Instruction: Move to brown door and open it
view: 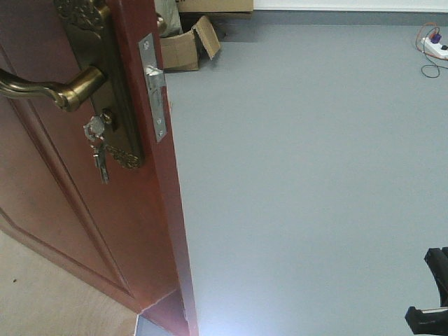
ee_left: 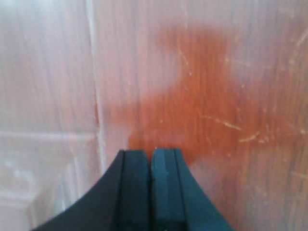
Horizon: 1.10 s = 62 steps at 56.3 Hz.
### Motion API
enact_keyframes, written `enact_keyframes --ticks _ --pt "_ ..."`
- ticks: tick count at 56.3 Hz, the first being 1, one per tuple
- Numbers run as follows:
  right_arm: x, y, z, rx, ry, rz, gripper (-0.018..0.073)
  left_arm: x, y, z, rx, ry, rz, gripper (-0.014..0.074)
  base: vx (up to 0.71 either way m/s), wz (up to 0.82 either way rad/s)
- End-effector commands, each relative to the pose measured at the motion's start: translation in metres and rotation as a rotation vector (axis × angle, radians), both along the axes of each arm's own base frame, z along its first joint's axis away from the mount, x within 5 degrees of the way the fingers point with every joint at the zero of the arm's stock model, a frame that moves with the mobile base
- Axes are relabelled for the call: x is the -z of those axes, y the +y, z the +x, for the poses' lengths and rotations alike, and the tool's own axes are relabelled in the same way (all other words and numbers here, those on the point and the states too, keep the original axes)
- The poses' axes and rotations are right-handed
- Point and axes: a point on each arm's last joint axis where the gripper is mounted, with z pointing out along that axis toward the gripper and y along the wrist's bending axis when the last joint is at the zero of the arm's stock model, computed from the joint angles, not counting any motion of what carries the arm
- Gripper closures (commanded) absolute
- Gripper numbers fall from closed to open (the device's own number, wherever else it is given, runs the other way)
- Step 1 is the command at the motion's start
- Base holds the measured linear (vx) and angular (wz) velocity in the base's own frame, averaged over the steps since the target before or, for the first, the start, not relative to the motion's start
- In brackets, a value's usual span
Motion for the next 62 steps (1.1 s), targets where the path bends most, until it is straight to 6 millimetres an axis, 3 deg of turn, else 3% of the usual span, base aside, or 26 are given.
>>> enact_keyframes --ticks 1,62 --pt "-0.0059 -0.0006 0.0017 0.005 -0.080 -0.010 0.0559 -0.0074 -0.0015 0.0013 0.008 -0.015 -0.010 0.0600 0.14 -0.03" --pt "-0.0062 -0.0006 0.0018 0.005 -0.083 -0.010 0.0559 -0.0074 -0.0015 0.0013 0.008 -0.015 -0.010 0.0600 0.15 -0.04"
